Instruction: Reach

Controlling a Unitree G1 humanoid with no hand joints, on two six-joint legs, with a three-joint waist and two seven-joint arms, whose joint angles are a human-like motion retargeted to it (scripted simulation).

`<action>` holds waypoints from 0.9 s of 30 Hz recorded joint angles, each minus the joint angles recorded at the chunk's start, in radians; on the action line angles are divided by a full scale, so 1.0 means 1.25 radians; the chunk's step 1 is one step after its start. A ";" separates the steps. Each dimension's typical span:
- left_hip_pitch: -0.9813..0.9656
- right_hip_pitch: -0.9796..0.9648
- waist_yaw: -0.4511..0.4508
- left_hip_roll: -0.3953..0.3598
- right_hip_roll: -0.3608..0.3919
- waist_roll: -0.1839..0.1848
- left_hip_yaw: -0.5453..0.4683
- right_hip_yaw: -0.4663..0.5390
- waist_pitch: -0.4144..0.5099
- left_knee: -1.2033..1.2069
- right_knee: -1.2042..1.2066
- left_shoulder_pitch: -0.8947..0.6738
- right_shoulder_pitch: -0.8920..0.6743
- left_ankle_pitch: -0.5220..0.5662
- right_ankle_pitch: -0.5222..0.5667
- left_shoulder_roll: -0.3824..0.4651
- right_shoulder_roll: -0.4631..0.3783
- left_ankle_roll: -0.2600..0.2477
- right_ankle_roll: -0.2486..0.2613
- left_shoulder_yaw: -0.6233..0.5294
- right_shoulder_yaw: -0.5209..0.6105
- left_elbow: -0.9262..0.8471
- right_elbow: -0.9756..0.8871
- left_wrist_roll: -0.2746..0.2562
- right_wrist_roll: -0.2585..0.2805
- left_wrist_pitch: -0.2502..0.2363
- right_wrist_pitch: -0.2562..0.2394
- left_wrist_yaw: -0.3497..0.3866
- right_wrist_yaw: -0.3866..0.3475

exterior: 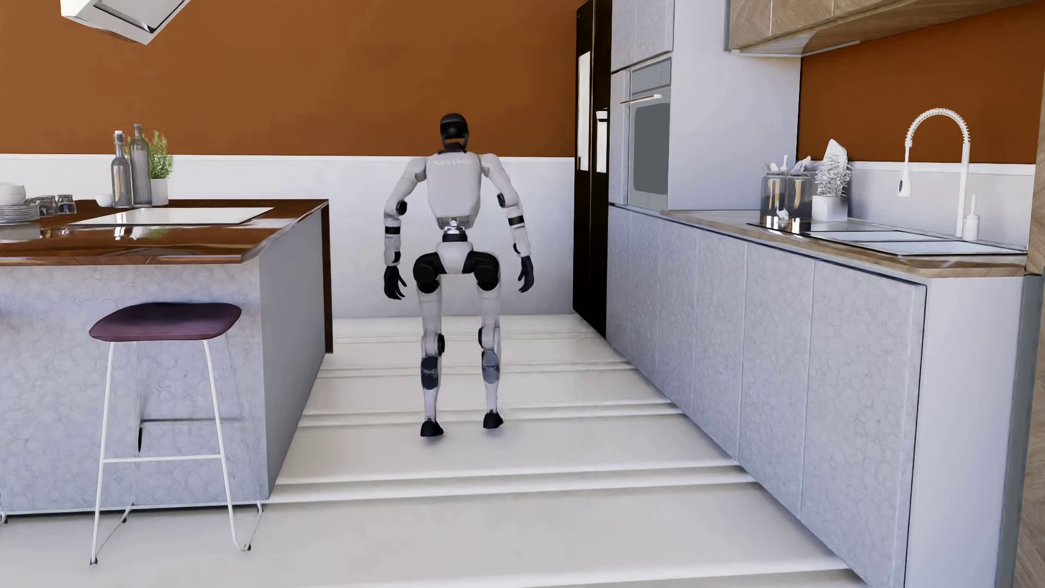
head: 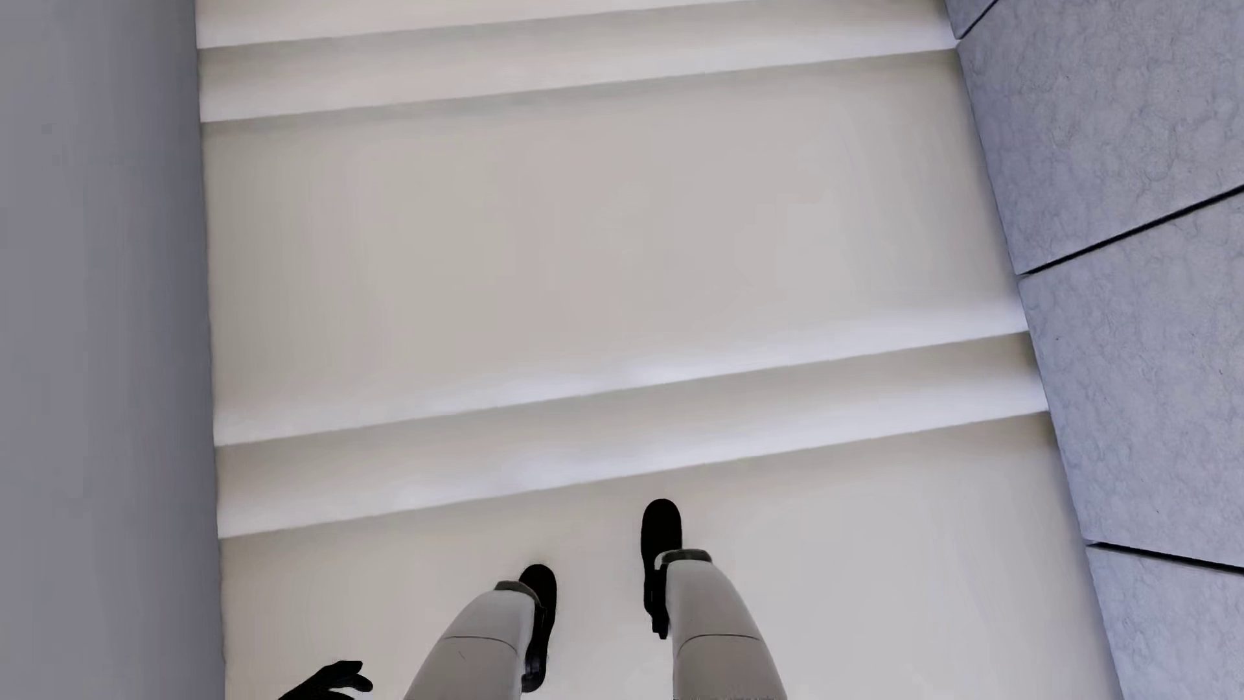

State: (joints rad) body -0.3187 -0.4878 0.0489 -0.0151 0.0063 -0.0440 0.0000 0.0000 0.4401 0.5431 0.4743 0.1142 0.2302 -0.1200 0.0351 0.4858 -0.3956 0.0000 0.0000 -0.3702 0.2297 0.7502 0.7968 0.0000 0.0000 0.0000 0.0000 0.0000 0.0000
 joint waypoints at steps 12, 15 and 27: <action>-0.181 -0.093 -0.031 0.016 0.021 0.052 0.000 0.000 0.064 0.081 -0.001 -0.533 -0.575 0.039 0.008 -0.030 -0.104 0.000 0.000 -0.336 0.307 0.119 0.093 0.000 0.000 0.000 0.000 0.000 0.000; -0.307 -0.222 -0.002 0.049 0.025 0.054 0.000 0.000 0.064 0.182 0.068 -0.855 -0.887 0.036 0.023 -0.048 -0.127 0.000 0.000 -0.450 0.381 0.239 0.171 0.000 0.000 0.000 0.000 0.000 0.000; -0.814 -0.730 0.024 0.174 0.020 0.044 0.000 0.000 0.064 0.500 0.311 -1.227 -1.409 0.003 -0.040 -0.091 -0.159 0.000 0.000 -0.430 0.416 0.387 0.336 0.000 0.000 0.000 0.000 0.000 0.000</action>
State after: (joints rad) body -1.3363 -1.4000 0.0790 0.2020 0.0313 0.0107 0.0000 0.0000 0.5200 1.1676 0.8627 -1.4194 -1.5309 -0.1160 -0.0154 0.3714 -0.5940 0.0000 0.0000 -0.9079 0.7498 1.2341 1.2168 0.0000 0.0000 0.0000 0.0000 0.0000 0.0000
